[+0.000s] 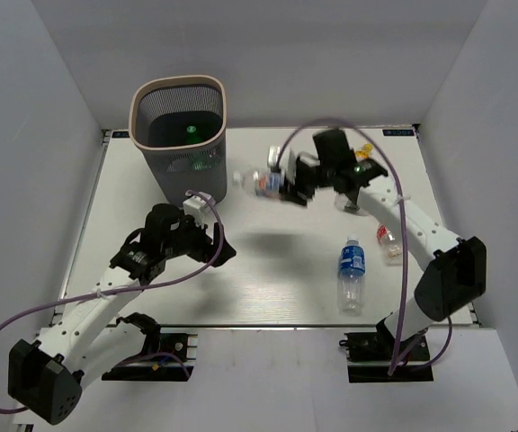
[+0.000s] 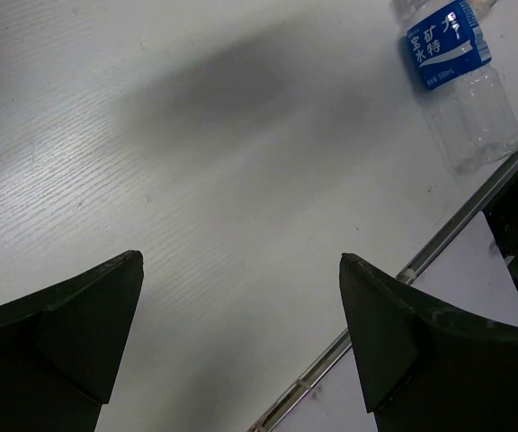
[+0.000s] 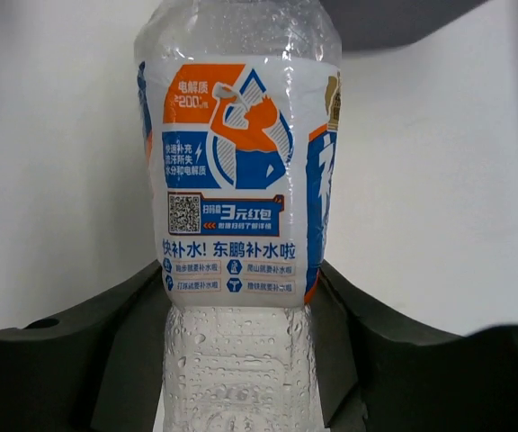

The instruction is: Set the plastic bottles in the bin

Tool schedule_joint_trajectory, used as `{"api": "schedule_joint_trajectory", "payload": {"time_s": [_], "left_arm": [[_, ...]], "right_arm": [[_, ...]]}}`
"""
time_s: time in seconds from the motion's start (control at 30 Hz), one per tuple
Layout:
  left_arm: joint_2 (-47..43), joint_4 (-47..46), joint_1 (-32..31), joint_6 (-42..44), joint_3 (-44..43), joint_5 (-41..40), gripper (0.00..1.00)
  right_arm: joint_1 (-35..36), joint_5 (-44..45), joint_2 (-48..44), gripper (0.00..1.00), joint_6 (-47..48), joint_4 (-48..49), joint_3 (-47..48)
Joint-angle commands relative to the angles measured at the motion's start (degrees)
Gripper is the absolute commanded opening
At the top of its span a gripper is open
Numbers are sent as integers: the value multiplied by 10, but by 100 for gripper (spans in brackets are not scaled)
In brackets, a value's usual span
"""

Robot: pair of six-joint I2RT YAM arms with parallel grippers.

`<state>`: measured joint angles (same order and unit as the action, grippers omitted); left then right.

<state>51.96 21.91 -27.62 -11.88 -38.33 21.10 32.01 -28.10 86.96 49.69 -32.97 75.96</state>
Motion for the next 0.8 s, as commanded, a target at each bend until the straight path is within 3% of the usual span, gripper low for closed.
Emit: {"api": "schedule_joint_trajectory", "payload": {"time_s": [0.0, 0.17, 0.3, 0.33, 0.4, 0.43, 0.53, 0.7, 0.77], "left_arm": [[-31, -9, -3, -20, 18, 0, 99], [-31, -10, -9, -20, 28, 5, 99], [-19, -30, -9, -20, 33, 21, 99], [-12, -30, -9, -20, 33, 28, 99], [-12, -37, -9, -20, 33, 33, 99], [-6, -37, -9, -20, 33, 33, 99], [-6, -43, -14, -20, 33, 33, 99], [5, -43, -19, -20, 27, 39, 99], [11, -49, -19, -20, 21, 39, 99]], "right_arm": [[-11, 49, 36, 0, -165, 101, 145], [2, -16, 133, 0, -206, 128, 344], [23, -59, 183, 0, -237, 233, 403], [31, -70, 196, 0, -260, 323, 402], [37, -78, 221, 0, -279, 386, 405], [44, -85, 239, 0, -289, 479, 407], [60, -85, 288, 1, -366, 605, 427], [79, -82, 394, 3, -405, 635, 568], [84, -75, 414, 9, -411, 650, 564]]}}
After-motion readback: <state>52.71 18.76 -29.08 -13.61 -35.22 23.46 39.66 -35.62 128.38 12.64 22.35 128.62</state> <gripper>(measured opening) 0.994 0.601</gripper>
